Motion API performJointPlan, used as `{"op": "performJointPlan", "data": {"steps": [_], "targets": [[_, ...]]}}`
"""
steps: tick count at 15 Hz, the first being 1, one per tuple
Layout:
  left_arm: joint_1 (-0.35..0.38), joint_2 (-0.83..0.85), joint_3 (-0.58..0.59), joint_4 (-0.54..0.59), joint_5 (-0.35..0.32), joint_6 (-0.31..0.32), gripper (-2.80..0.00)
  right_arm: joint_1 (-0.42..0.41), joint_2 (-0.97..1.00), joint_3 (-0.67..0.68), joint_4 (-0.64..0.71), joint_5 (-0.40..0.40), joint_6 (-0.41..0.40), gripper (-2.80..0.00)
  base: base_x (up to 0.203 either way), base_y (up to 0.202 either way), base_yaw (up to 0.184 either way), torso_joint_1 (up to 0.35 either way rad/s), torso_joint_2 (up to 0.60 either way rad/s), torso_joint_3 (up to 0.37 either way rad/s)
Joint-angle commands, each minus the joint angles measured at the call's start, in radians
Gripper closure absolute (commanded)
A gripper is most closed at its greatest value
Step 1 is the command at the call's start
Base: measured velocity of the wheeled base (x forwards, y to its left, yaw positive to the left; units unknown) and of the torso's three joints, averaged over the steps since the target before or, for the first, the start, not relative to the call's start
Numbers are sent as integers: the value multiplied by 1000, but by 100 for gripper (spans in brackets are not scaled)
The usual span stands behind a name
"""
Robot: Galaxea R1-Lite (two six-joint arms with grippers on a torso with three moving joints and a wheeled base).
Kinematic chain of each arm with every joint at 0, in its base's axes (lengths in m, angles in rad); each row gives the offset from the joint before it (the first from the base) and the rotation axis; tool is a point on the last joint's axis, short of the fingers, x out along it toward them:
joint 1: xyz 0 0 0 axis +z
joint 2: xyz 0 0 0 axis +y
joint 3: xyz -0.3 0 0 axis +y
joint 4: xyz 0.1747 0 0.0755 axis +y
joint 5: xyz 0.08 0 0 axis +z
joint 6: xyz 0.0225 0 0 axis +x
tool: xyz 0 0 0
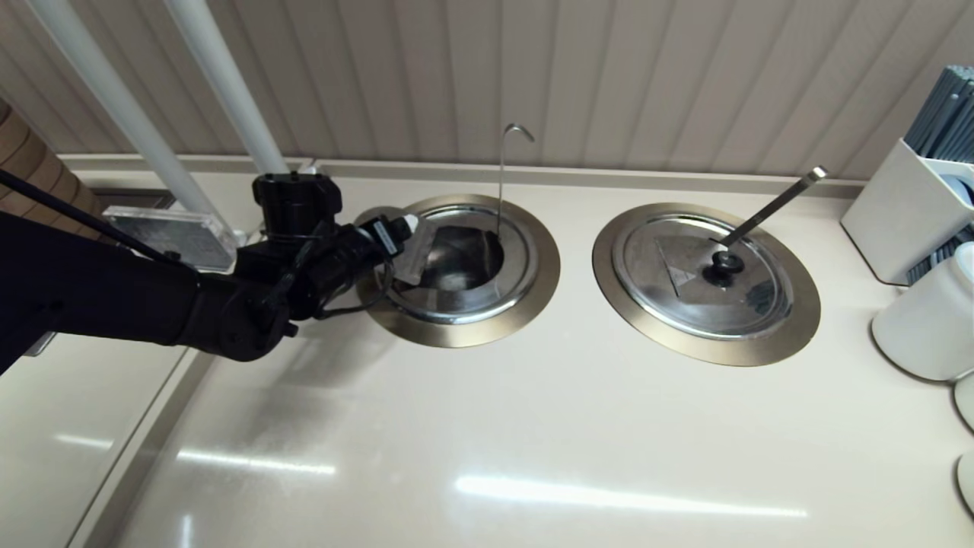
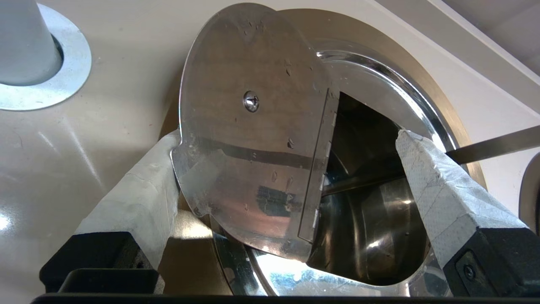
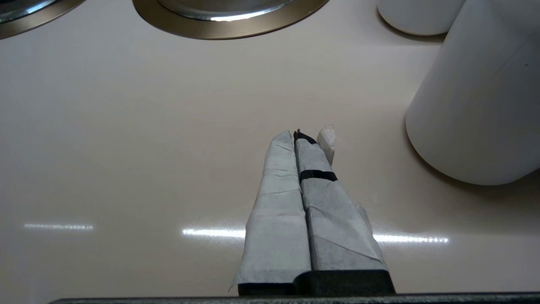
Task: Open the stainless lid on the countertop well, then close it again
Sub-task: Close the lid
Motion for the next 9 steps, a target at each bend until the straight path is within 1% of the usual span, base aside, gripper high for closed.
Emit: {"op": "performJointPlan", "data": {"steps": [1, 5, 9], "targets": [[-5, -1, -3, -4, 1, -3, -280, 0, 0, 5, -1, 0, 1, 0, 0, 0, 0, 0, 0, 0], [-22, -11, -22, -4, 1, -3, -280, 0, 0, 5, -1, 0, 1, 0, 0, 0, 0, 0, 0, 0], [-49, -55, -28, -3, 3, -1, -280, 0, 0, 5, -1, 1, 1, 0, 0, 0, 0, 0, 0, 0]]}}
